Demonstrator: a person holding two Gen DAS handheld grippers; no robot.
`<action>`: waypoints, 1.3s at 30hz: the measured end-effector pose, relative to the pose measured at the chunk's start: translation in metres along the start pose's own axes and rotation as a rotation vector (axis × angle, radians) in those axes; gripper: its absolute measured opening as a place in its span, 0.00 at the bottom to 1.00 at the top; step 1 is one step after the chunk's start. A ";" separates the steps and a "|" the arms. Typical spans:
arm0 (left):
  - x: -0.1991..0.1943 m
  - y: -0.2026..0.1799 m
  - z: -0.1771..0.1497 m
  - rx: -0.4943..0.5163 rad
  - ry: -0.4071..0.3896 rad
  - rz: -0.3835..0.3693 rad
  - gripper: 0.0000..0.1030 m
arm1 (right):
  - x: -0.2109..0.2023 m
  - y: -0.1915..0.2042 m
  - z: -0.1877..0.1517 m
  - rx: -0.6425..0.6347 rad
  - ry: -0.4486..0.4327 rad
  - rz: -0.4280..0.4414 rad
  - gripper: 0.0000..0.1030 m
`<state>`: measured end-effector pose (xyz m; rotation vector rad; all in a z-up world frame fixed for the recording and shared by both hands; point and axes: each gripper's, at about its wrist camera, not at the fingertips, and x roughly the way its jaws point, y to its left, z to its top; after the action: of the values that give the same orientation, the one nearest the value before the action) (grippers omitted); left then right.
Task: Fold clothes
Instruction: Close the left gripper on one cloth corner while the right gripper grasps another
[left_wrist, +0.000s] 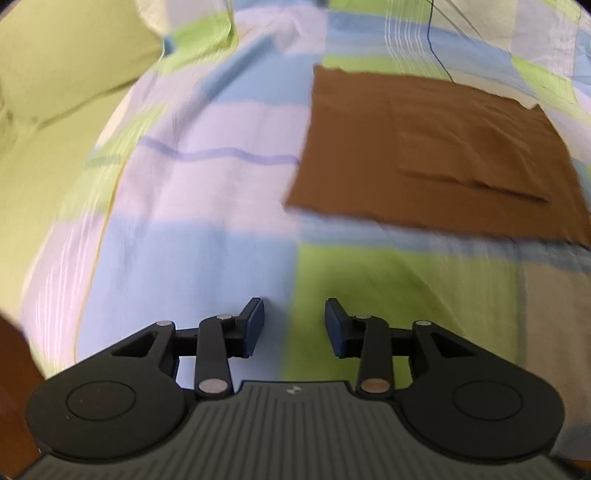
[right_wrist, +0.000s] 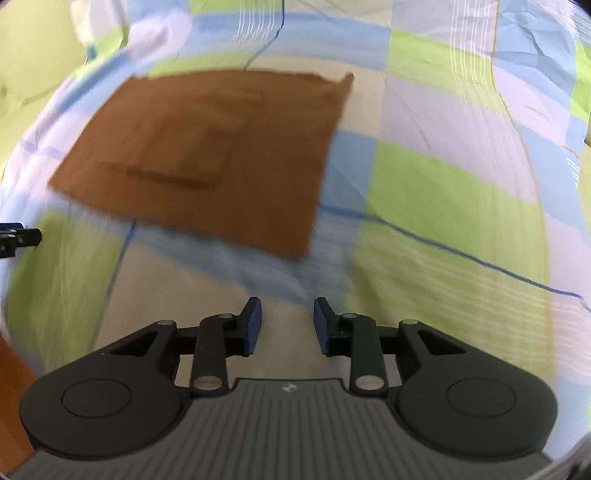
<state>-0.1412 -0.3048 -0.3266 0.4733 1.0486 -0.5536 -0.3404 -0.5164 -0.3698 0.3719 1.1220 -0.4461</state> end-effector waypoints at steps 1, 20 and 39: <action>-0.008 -0.015 -0.005 -0.011 0.009 -0.006 0.42 | -0.006 -0.009 0.002 -0.033 0.006 0.008 0.29; -0.016 -0.286 0.057 -0.047 -0.054 0.075 0.49 | 0.025 -0.082 0.151 -1.579 -0.262 0.403 0.34; 0.037 -0.335 0.069 0.174 0.043 0.330 0.48 | 0.062 -0.083 0.167 -1.967 -0.338 0.470 0.34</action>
<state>-0.2919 -0.6120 -0.3645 0.7981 0.9414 -0.3426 -0.2319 -0.6802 -0.3670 -1.1198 0.6640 1.0241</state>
